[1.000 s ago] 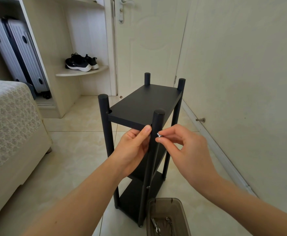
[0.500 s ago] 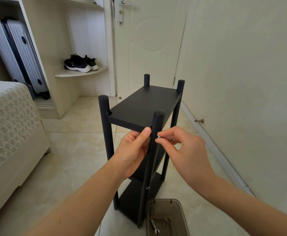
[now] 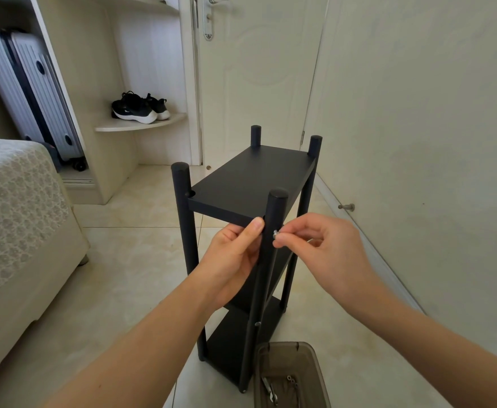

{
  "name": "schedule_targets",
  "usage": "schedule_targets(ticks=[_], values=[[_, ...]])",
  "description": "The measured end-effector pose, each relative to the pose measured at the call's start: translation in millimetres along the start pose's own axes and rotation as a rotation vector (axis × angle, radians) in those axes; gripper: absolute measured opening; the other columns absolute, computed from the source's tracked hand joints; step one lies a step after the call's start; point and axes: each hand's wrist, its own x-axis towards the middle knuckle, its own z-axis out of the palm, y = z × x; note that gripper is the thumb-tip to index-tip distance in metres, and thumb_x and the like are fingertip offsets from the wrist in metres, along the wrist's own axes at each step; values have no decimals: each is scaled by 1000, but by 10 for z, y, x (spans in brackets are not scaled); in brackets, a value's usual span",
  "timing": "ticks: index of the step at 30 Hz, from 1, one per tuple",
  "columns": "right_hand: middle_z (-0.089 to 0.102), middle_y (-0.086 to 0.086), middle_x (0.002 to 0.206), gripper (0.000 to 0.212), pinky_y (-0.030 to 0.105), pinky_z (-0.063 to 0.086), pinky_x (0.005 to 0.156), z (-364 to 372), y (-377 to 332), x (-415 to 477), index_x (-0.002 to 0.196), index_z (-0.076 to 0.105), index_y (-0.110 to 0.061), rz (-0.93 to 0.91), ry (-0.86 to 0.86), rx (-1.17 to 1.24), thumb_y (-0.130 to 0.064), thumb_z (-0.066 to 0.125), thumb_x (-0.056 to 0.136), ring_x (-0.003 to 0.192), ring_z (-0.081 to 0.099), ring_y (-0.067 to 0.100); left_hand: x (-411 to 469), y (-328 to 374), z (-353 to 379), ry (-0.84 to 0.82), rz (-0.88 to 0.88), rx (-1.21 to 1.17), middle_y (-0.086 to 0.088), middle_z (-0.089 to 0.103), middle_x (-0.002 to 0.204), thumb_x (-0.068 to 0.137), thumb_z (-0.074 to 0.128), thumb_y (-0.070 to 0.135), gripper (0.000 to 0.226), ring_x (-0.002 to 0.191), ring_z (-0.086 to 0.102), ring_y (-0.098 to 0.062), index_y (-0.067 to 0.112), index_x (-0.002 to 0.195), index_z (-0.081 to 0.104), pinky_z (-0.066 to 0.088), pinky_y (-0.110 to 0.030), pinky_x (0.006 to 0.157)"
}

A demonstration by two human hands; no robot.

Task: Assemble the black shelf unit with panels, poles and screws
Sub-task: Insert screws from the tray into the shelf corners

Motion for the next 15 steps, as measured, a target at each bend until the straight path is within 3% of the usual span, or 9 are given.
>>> schedule_targets(ticks=[5, 7, 9, 11, 13, 15], values=[[68, -12, 74, 10, 0, 41, 67, -5, 6, 31, 81, 66, -25, 15, 9, -2, -29, 75, 84, 80, 61, -7, -9, 18, 5, -2, -4, -16, -16, 73, 110, 82, 67, 38, 29, 103, 72, -23, 13, 97, 69, 57, -21, 75], [62, -12, 78, 17, 3, 42, 65, 7, 10, 69, 81, 60, -28, 31, 30, -22, -32, 77, 81, 81, 57, -4, -7, 15, -3, 13, -6, -22, -15, 73, 112, 81, 68, 38, 21, 103, 72, -22, 18, 88, 71, 57, -21, 74], [58, -14, 87, 26, 8, 44, 61, 8, 30, 129, 89, 56, -32, 87, 22, 1, -34, 80, 78, 82, 56, 1, -13, 20, 0, 11, 0, -13, -9, 75, 109, 82, 67, 38, 16, 100, 73, -18, 27, 76, 76, 58, -21, 73], [55, -16, 103, 43, 14, 48, 70, -9, 48, 186, 108, 53, -41, 203, -68, 102, -38, 81, 77, 93, 57, 3, -26, 30, 10, 4, 10, -4, -4, 76, 105, 83, 65, 37, 18, 100, 73, -15, 32, 72, 78, 57, -19, 72], [55, -19, 113, 55, 25, 55, 81, -28, 65, 230, 117, 48, -55, 271, -208, 269, -36, 80, 78, 102, 58, 6, -38, 40, 15, -8, 13, -9, -4, 75, 111, 85, 63, 38, 18, 106, 71, -15, 27, 90, 77, 57, -18, 74], [61, -21, 113, 52, 28, 57, 87, -34, 95, 262, 111, 51, -60, 270, -287, 373, -29, 80, 80, 104, 63, 6, -58, 48, 25, -23, 18, 54, -2, 74, 117, 87, 60, 40, 35, 110, 69, -14, 19, 113, 68, 58, -20, 80]])
